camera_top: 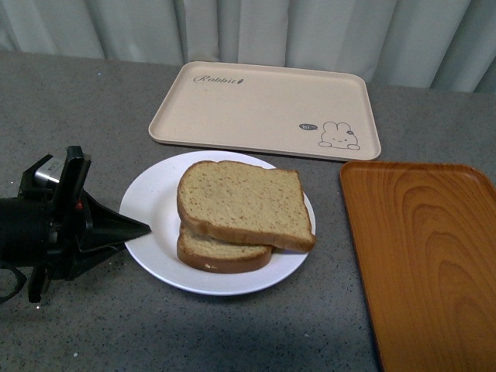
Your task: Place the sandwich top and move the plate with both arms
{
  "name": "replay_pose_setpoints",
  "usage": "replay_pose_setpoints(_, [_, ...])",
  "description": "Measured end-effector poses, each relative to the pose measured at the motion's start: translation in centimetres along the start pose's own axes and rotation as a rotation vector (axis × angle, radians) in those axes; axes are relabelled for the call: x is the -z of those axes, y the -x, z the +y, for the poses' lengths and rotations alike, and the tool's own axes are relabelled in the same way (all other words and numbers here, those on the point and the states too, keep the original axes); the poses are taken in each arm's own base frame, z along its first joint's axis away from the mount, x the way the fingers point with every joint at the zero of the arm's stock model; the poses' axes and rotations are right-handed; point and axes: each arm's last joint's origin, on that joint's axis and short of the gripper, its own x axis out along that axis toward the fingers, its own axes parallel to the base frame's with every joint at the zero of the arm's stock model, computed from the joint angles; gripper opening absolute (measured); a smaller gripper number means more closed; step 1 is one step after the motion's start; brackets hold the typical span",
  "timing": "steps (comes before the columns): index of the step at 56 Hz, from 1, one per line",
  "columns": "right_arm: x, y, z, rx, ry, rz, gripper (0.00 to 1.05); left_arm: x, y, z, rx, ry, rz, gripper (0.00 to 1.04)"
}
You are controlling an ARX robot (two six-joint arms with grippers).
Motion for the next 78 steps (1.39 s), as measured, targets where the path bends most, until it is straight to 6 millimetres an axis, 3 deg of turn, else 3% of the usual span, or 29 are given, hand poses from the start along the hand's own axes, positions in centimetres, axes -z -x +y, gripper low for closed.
replay_pose_setpoints(16, [0.0,0.0,0.0,0.0,0.0,0.0,0.96,-0.5,1.6,-0.7,0.185,0.098,-0.074,0.04])
replay_pose_setpoints(27, [0.0,0.0,0.0,0.0,0.0,0.0,0.96,-1.3,0.9,-1.8,0.183,0.122,-0.118,0.04])
replay_pose_setpoints(34, [0.0,0.0,0.0,0.0,0.0,0.0,0.96,-2.3,-1.2,-3.2,0.173,0.103,-0.143,0.04])
replay_pose_setpoints(41, [0.0,0.0,0.0,0.0,0.0,0.0,0.96,-3.9,-4.0,-5.9,0.188,0.07,-0.17,0.04])
replay_pose_setpoints(52, [0.0,0.0,0.0,0.0,0.0,0.0,0.96,-4.8,-7.7,-8.9,0.15,0.056,-0.203,0.04])
replay_pose_setpoints(60, [0.0,0.0,0.0,0.0,0.0,0.0,0.96,-5.0,-10.8,-9.4,0.06,0.073,-0.234,0.04])
replay_pose_setpoints(69, [0.0,0.0,0.0,0.0,0.0,0.0,0.96,-5.6,-12.9,-9.0,0.002,0.099,-0.259,0.04])
replay_pose_setpoints(78, [0.0,0.0,0.0,0.0,0.0,0.0,0.96,-6.7,-14.3,-9.9,0.001,0.104,-0.285,0.04])
